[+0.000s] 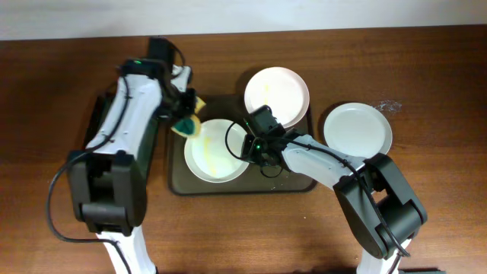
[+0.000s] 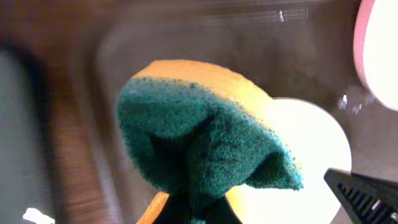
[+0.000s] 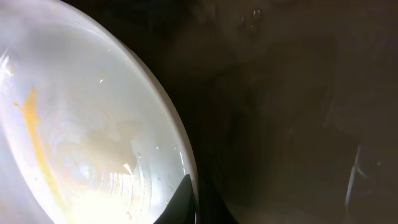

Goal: Clean dirty plates on tray and stack at the side
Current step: 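Scrub the front plate with the sponge in the left gripper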

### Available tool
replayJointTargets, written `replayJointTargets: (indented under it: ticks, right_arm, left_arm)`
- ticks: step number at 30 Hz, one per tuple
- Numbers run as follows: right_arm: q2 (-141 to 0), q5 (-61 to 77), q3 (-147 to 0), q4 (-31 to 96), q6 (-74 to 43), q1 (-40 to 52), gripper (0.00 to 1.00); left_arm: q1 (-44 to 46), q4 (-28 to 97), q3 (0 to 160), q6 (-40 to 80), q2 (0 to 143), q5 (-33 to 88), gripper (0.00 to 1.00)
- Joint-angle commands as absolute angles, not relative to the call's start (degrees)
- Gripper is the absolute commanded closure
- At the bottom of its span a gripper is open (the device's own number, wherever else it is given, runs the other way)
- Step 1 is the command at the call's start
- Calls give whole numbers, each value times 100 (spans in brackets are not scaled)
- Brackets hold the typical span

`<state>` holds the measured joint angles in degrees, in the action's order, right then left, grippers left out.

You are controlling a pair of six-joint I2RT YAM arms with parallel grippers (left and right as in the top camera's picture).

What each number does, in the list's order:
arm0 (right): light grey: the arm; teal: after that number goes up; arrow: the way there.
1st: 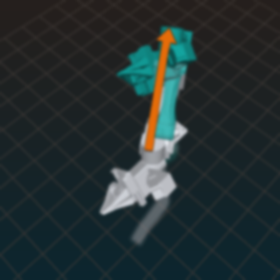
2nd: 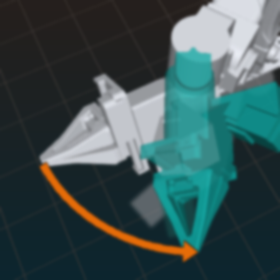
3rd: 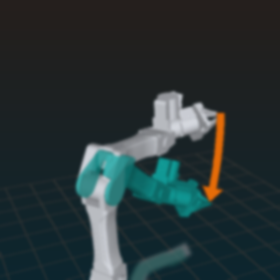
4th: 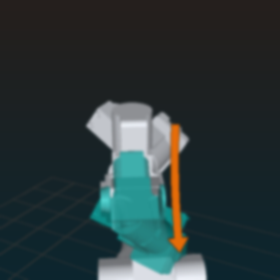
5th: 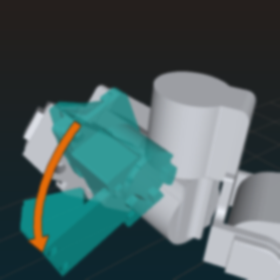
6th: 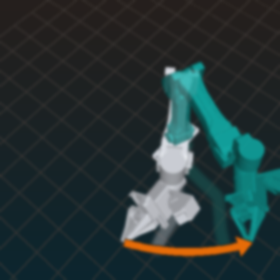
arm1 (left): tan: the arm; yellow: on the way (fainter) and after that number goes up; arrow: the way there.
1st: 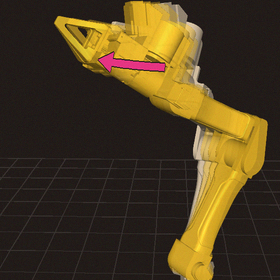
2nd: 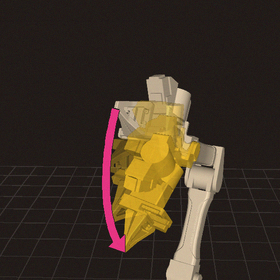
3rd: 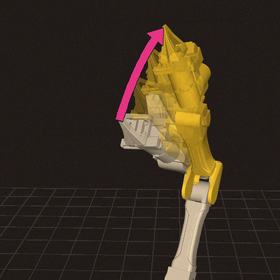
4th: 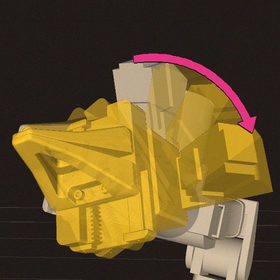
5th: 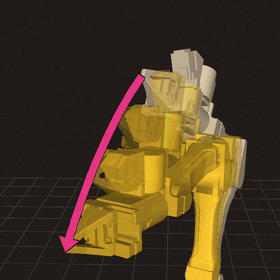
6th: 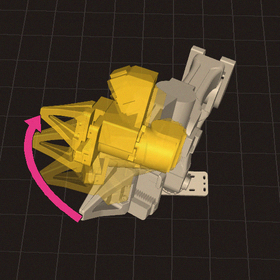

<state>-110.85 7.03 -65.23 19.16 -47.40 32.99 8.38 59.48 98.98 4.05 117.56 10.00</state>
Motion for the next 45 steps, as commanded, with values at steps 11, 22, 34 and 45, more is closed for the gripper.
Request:
replayJointTargets:
  ticks: [11,22,34,45]
  right_arm:
    - [-11161,685,-6541,1994,-4890,3260,96]
    - [-11161,687,-6541,2038,-4849,3260,96]
    - [-11161,707,-6541,2106,-4829,3260,96]
    - [-11161,729,-6541,2141,-4829,3260,96]
  left_arm:
    - [2029,5175,8219,1715,11732,615,100]
    - [1817,4445,8178,1153,11732,731,100]
    - [1361,5240,7985,397,11732,2338,100]
    - [1400,3498,7900,1267,11732,1087,100]
